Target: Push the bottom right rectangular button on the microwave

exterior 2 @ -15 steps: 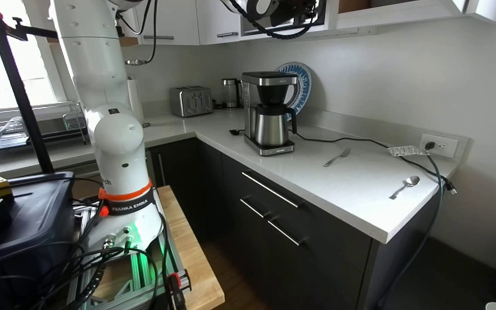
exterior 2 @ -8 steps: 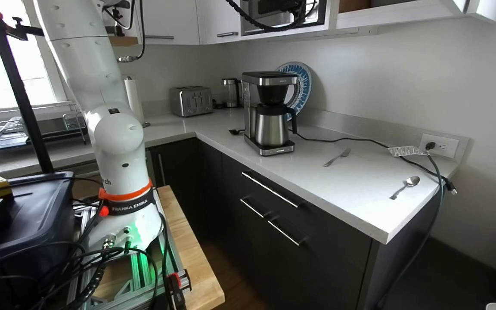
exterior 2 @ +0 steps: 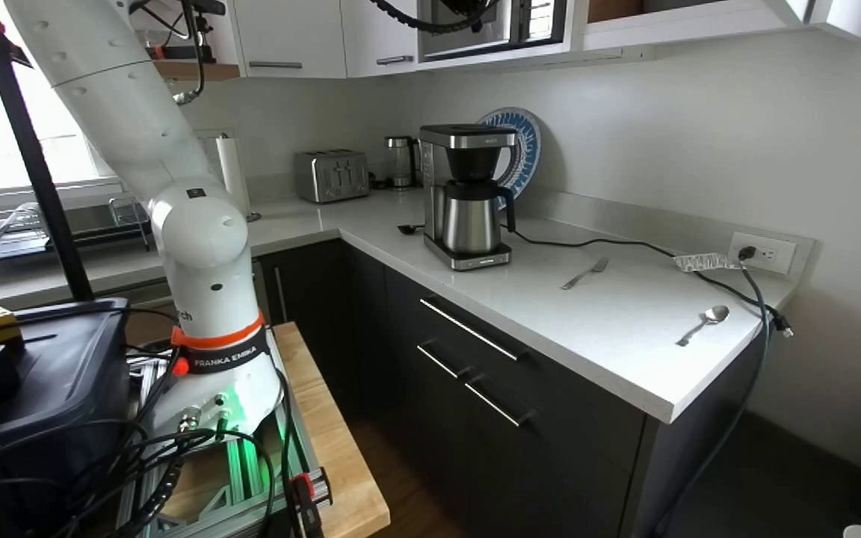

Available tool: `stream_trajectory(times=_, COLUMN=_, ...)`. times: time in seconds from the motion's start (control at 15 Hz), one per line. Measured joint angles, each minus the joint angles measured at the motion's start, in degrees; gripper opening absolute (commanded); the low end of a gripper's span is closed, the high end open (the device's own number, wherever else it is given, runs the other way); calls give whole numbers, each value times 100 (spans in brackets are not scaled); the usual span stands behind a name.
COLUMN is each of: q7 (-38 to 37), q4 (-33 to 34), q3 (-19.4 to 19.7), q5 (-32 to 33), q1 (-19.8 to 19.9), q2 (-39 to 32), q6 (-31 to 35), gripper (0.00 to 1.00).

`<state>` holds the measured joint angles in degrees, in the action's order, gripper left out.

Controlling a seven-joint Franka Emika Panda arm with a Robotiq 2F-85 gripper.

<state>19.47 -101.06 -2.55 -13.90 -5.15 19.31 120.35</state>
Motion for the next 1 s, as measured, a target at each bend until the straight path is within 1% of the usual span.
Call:
stream_trajectory(times=0.13, q7=-258, q4=54, q3=21, q5=155, q1=18, q2=155, q6=-512, gripper=56)
stream_trajectory(times=0.2, q7=-373, q4=61, q3=28, q5=214, q1=29, q2=234, q6=-680, gripper=63)
stream_trajectory(times=0.27, q7=-467, q4=62, q3=37, q5=242, q1=38, q2=316, q6=-817, gripper=72)
stream_trajectory(times=0.47, q7=-687, q4=32, q3=85, q5=246, q1=41, q2=573, q6=-1070, gripper=94)
stream_trajectory(times=0.53, q7=-750, q4=3, q3=100, q5=246, q1=45, q2=665, q6=-1092, gripper=99)
stream_trajectory(times=0.67, q7=-806, q4=-92, q3=124, q5=246, q1=57, q2=872, q6=-1095, gripper=100)
stream_trajectory(times=0.87, q7=-920, q4=-281, q3=153, q5=312, q1=95, q2=1213, q6=-1485, gripper=100)
stream_trajectory(times=1.0, q7=-939, q4=-371, q3=154, q5=328, q1=111, q2=1336, q6=-1517, gripper=100)
